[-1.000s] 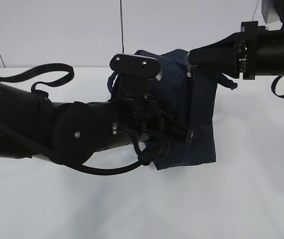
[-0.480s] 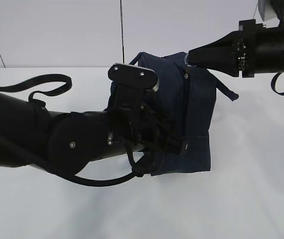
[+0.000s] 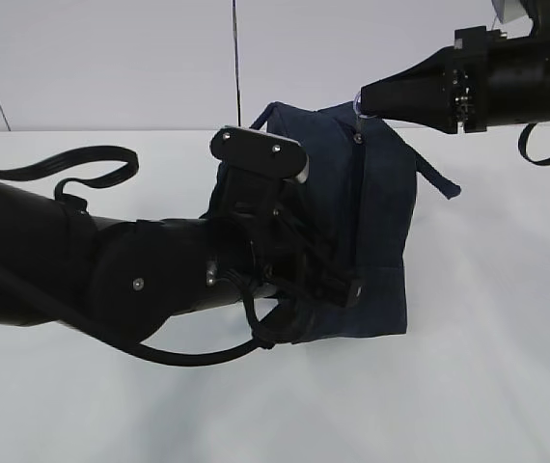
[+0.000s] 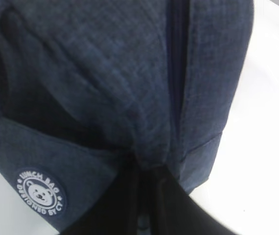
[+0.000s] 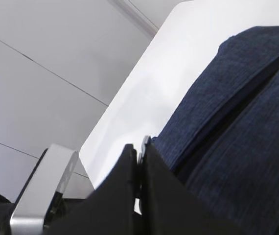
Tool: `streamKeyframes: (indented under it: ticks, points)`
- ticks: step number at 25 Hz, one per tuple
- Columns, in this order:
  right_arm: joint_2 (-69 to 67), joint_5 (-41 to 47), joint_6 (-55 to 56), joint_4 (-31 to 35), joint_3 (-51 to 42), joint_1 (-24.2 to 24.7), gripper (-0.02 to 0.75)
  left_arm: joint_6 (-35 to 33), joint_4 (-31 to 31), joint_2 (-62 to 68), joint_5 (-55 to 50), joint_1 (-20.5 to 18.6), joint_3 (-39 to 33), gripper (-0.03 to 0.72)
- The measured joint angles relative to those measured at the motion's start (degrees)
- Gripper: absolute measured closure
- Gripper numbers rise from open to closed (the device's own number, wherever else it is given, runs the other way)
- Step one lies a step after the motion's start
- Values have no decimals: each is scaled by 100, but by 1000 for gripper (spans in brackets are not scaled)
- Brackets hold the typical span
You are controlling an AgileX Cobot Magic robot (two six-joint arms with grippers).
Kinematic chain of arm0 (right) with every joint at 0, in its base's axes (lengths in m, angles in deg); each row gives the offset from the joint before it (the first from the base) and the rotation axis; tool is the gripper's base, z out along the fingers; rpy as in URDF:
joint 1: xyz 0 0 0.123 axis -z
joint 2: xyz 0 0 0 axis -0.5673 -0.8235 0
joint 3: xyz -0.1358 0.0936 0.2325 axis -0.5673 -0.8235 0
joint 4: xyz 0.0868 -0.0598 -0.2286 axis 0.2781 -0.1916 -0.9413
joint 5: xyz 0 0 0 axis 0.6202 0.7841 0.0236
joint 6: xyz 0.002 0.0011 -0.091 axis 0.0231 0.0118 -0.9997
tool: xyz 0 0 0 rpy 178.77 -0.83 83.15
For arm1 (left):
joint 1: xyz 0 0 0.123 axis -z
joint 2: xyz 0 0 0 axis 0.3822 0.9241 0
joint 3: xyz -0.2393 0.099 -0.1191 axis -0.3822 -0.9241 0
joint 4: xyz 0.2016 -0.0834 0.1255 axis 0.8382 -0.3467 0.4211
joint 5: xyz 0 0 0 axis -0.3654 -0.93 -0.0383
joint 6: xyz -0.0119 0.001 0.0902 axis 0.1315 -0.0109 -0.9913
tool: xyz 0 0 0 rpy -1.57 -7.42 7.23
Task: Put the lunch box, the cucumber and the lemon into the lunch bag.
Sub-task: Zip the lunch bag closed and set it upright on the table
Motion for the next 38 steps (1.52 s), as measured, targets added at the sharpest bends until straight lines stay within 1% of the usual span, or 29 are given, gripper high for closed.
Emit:
streamKeyframes:
  ticks: [6,25,38]
  points:
    - [-295,47,34,0,307,0,731,0,136,0,-204,0,-9,690]
    - [-1041,-103,152,33,1291,-13,731,0,148,0,-536,0,-9,690]
    - [-1670,-103,526,-187,2243,-13,731,0,148,0,-769,0,-9,690]
